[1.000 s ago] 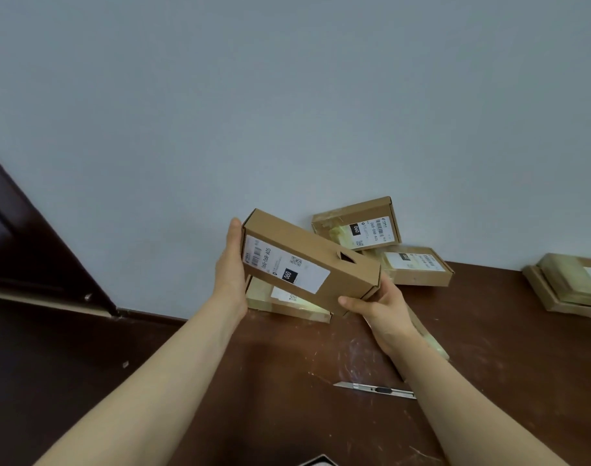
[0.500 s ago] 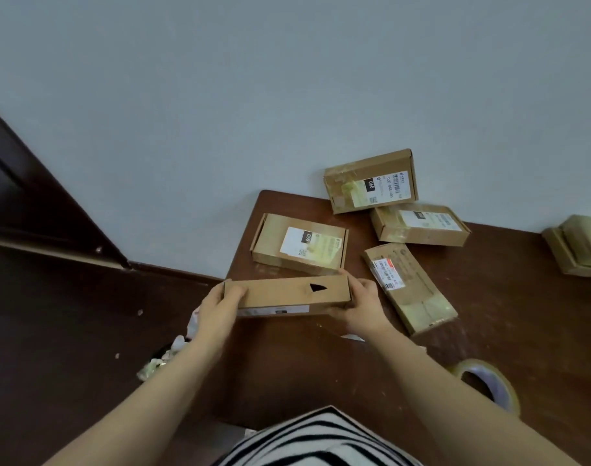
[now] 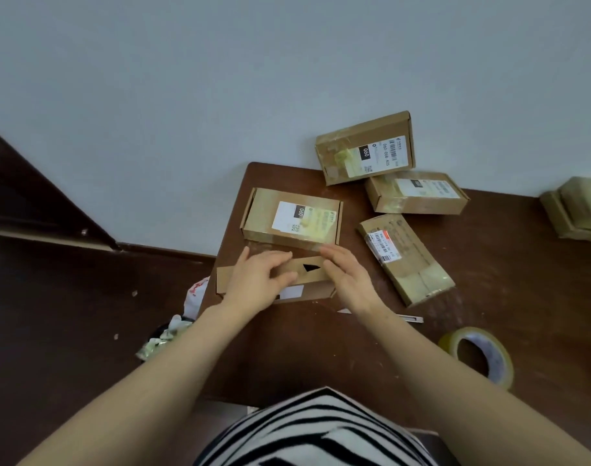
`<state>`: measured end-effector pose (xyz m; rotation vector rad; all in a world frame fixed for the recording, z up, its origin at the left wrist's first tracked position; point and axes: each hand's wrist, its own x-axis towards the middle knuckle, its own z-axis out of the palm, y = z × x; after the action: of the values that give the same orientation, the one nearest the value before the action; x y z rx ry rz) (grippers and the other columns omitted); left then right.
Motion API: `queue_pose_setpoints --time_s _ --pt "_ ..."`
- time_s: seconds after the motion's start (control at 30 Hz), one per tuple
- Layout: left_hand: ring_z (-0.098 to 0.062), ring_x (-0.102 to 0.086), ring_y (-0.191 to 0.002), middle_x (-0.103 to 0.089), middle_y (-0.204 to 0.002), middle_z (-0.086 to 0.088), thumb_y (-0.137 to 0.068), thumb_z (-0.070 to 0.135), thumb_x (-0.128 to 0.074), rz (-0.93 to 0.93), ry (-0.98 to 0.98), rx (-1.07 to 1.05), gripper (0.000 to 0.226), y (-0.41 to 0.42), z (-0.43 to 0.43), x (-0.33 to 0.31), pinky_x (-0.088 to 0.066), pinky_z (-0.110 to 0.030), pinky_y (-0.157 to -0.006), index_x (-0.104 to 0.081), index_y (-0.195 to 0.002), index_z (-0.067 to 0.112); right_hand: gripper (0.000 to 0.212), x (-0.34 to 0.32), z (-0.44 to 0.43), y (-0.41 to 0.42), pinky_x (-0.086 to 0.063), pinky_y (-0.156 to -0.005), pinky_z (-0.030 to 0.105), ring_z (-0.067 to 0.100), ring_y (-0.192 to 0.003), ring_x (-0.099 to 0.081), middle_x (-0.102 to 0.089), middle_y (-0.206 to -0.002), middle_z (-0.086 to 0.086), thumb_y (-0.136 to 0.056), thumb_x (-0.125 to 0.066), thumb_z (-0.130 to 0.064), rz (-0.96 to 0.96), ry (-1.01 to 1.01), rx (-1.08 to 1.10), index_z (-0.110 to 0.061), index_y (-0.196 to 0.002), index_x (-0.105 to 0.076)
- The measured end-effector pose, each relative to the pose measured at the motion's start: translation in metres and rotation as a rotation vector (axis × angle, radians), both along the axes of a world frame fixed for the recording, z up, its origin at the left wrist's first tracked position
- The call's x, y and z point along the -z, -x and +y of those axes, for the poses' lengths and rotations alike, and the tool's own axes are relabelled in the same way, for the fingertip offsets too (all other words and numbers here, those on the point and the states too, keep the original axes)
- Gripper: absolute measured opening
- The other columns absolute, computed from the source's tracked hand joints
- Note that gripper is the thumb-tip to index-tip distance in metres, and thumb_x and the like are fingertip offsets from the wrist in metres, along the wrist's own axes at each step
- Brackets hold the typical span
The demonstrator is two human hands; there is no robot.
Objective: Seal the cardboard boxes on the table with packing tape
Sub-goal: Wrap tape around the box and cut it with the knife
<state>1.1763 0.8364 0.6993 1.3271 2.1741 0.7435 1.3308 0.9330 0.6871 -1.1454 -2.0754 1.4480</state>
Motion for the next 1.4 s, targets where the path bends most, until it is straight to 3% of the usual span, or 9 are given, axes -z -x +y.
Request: queue_pose_setpoints --time_s 0.07,0.13,0.23,0.47,0.67,0.9,1.13,1.3,1.4 --pt "-0.018 -0.041 -0.131 -0.056 -0.134 0.002 -0.084 0.034 -0.07 -0.14 0.039 -0.054 0.048 0.003 0.01 0.0 -0.011 -0.039 -0.119 -0.059 -0.129 0.024 0.031 0.002 0.002 0.0 -0.023 -0.102 0.009 0.004 -0.121 -0.039 -0.049 -0.131 0.001 -0.098 -0.046 -0.005 -0.017 -0.064 -0.02 -0.007 -0.127 -0.058" --pt "-0.022 -0.043 -0.128 -0.059 -0.13 0.0 -0.08 0.034 -0.074 -0.244 0.091 -0.064 0.05 0.006 0.017 0.001 -0.032 -0.044 -0.112 -0.061 -0.127 0.022 0.03 0.004 0.003 -0.001 -0.025 -0.102 0.01 0.005 -0.119 -0.04 -0.051 -0.13 0.004 -0.097 -0.047 -0.003 -0.019 -0.092 -0.025 -0.005 -0.125 -0.058" --pt "-0.02 -0.049 -0.122 -0.062 -0.125 0.0 -0.077 0.035 -0.077 -0.296 0.144 -0.067 0.049 0.008 0.025 0.002 -0.038 -0.042 -0.107 -0.064 -0.123 0.023 0.031 0.004 0.004 -0.001 -0.026 -0.1 0.006 0.005 -0.118 -0.041 -0.052 -0.129 0.004 -0.096 -0.049 -0.003 -0.008 -0.081 -0.025 -0.006 -0.125 -0.059" --pt "-0.017 -0.054 -0.115 -0.065 -0.115 0.01 -0.075 0.051 -0.073 -0.233 0.278 -0.062 0.039 0.007 0.039 -0.003 -0.04 -0.042 -0.104 -0.069 -0.111 0.033 0.031 0.007 0.004 -0.001 -0.023 -0.094 -0.003 0.003 -0.118 -0.04 -0.051 -0.13 0.003 -0.096 -0.049 -0.003 0.004 -0.055 -0.019 -0.008 -0.126 -0.059" --pt "-0.021 -0.06 -0.104 -0.068 -0.104 0.003 -0.068 0.046 -0.081 -0.332 0.32 -0.083 0.038 0.008 0.048 -0.007 -0.044 -0.041 -0.1 -0.073 -0.101 0.029 0.031 0.007 0.003 -0.002 -0.026 -0.093 -0.003 0.003 -0.117 -0.042 -0.05 -0.126 -0.003 -0.096 -0.049 -0.003 0.023 0.01 0.012 -0.012 -0.123 -0.06" --pt "-0.024 -0.059 -0.106 -0.068 -0.102 0.001 -0.066 0.045 -0.083 -0.337 0.344 -0.116 0.027 0.007 0.05 -0.008 -0.043 -0.043 -0.101 -0.072 -0.087 0.032 0.014 0.007 -0.003 0.01 -0.037 -0.08 0.0 -0.008 -0.096 -0.049 -0.053 -0.114 -0.009 -0.091 -0.063 -0.019 0.087 0.122 0.168 -0.027 -0.102 -0.062" --pt "-0.021 -0.054 -0.108 -0.065 -0.094 0.012 -0.066 0.052 -0.08 -0.248 0.361 -0.149 0.021 0.003 0.049 -0.012 -0.035 -0.044 -0.103 -0.066 -0.071 0.038 0.016 0.007 -0.007 0.014 -0.038 -0.075 0.002 0.004 -0.1 -0.049 -0.053 -0.113 -0.005 -0.091 -0.062 -0.013 0.083 0.106 0.204 -0.027 -0.099 -0.059" --pt "-0.023 -0.05 -0.111 -0.063 -0.094 0.013 -0.066 0.053 -0.08 -0.26 0.356 -0.169 0.021 0.003 0.048 -0.013 -0.036 -0.043 -0.103 -0.065 -0.071 0.039 0.018 0.006 -0.007 0.015 -0.041 -0.077 0.012 0.011 -0.105 -0.051 -0.054 -0.117 -0.001 -0.092 -0.061 -0.013 0.087 0.136 0.224 -0.031 -0.094 -0.058" --pt "-0.01 -0.046 -0.095 -0.055 -0.08 0.023 -0.069 0.054 -0.077 -0.269 0.312 -0.172 0.019 0.002 0.046 -0.012 -0.031 -0.042 -0.107 -0.064 -0.069 0.04 0.02 0.005 -0.006 0.014 -0.046 -0.075 0.015 0.014 -0.106 -0.053 -0.056 -0.117 -0.001 -0.092 -0.06 -0.018 0.097 0.187 0.232 -0.038 -0.091 -0.057"
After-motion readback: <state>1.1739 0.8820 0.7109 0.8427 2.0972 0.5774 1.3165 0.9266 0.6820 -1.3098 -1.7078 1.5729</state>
